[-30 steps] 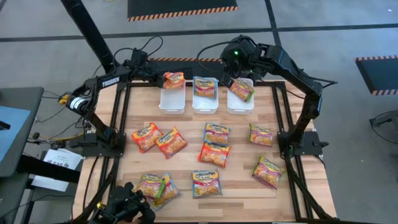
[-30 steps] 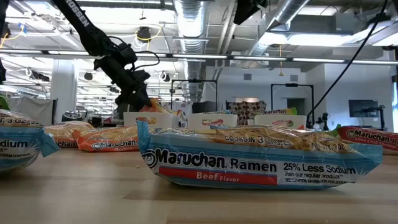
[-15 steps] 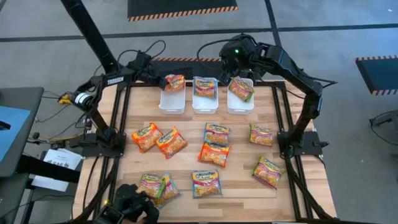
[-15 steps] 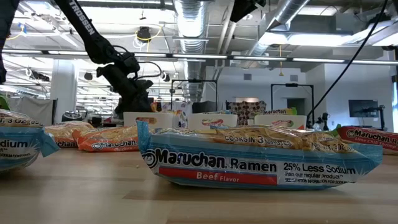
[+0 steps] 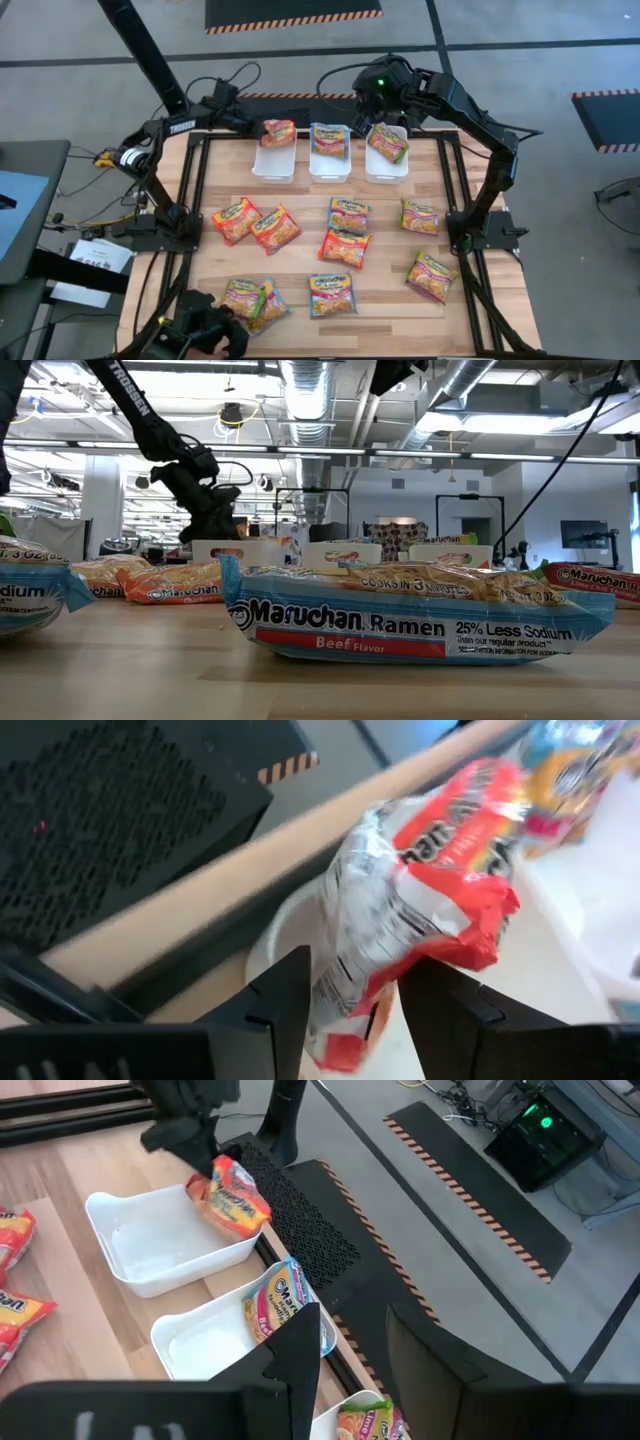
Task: Sort Maruchan noodles
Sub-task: Put the orange noodle pack into the left white bin
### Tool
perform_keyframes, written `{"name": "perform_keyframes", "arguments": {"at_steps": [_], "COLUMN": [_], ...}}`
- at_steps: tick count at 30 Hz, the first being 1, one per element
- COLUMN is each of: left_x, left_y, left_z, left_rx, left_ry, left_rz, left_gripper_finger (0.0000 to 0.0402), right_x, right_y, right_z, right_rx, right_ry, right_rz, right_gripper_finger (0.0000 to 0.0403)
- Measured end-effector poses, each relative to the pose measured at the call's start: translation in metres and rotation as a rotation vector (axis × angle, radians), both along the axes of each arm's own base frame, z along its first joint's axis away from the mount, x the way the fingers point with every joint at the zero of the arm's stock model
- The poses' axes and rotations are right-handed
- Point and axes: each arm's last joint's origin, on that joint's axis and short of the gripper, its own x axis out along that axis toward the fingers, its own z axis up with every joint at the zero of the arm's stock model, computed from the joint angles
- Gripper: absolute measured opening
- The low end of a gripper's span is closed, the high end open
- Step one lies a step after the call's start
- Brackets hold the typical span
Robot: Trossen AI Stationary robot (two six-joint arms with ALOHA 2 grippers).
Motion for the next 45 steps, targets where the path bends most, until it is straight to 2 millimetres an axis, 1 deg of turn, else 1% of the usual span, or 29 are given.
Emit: {"name": "perform_keyframes", "arguments": {"at_steps": [5,7,12,16,19,23,27,30,33,36,45], "left_x": [-0.004,-0.004,-0.003,0.004,0.009,0.014,0.020,0.024,0.023,0.018,0.014], "left_y": [0.009,0.010,0.007,0.000,-0.001,-0.005,-0.012,-0.016,-0.016,-0.014,-0.013], "left_z": [0.014,0.016,0.012,0.006,0.006,0.006,0.003,0.001,0.001,0.000,0.001], "left_rx": [-0.022,-0.020,-0.027,-0.033,-0.025,-0.059,-0.102,-0.098,-0.081,-0.095,-0.174], "left_ry": [-0.096,-0.103,-0.054,-0.035,-0.024,-0.036,-0.018,0.025,0.060,0.062,-0.041], "left_rz": [0.004,0.006,0.005,-0.028,-0.030,-0.041,-0.057,-0.059,-0.045,-0.024,-0.048], "left_gripper_finger": [0.0137,0.0137,0.0137,0.0137,0.0137,0.0137,0.0137,0.0137,0.0137,0.0137,0.0137], "right_x": [0.000,0.000,0.000,0.000,0.000,0.000,0.000,0.000,0.000,0.000,0.000], "right_y": [0.000,0.000,0.000,0.000,0.000,0.000,0.000,0.001,0.001,0.001,0.001], "right_z": [0.000,0.000,0.000,0.000,0.000,0.000,0.000,0.000,0.000,0.000,0.000], "right_rx": [0.000,0.000,-0.001,-0.001,-0.001,-0.003,-0.003,-0.003,-0.003,-0.002,-0.002], "right_ry": [0.000,0.000,0.005,0.005,0.005,0.007,0.006,0.007,0.007,0.006,0.006], "right_rz": [0.000,0.000,0.003,0.003,0.003,0.005,0.005,0.006,0.007,0.007,0.008], "right_gripper_finger": [0.0141,0.0141,0.0141,0.0141,0.0141,0.0141,0.0141,0.0141,0.0141,0.0141,0.0141]}}
